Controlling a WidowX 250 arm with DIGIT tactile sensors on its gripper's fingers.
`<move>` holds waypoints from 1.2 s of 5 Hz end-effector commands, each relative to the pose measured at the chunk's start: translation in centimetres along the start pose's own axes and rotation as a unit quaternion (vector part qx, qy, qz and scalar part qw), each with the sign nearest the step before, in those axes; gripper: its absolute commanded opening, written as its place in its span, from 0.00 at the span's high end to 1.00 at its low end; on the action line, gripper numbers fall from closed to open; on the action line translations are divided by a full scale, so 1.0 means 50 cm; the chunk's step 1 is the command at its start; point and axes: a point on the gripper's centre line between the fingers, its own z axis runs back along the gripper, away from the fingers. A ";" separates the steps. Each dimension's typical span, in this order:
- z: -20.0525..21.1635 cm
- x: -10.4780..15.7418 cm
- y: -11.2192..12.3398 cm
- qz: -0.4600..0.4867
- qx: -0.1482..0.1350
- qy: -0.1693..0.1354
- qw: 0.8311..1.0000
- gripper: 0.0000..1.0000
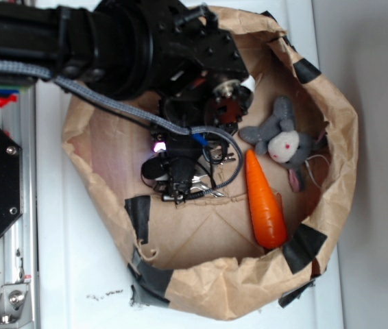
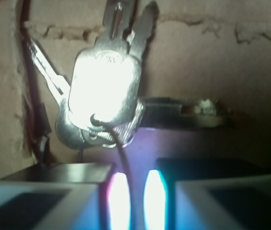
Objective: Grab the silver keys.
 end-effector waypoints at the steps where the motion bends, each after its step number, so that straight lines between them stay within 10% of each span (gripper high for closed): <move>1: 0.059 0.011 -0.001 -0.011 0.008 -0.042 0.999 1.00; 3: 0.126 0.014 -0.016 0.043 0.055 -0.056 0.996 1.00; 4: 0.230 0.007 0.003 0.121 -0.027 -0.042 0.991 1.00; 5: 0.301 -0.053 -0.002 0.050 -0.070 -0.100 0.991 1.00; 6: 0.247 -0.039 -0.015 0.066 -0.018 -0.125 0.990 1.00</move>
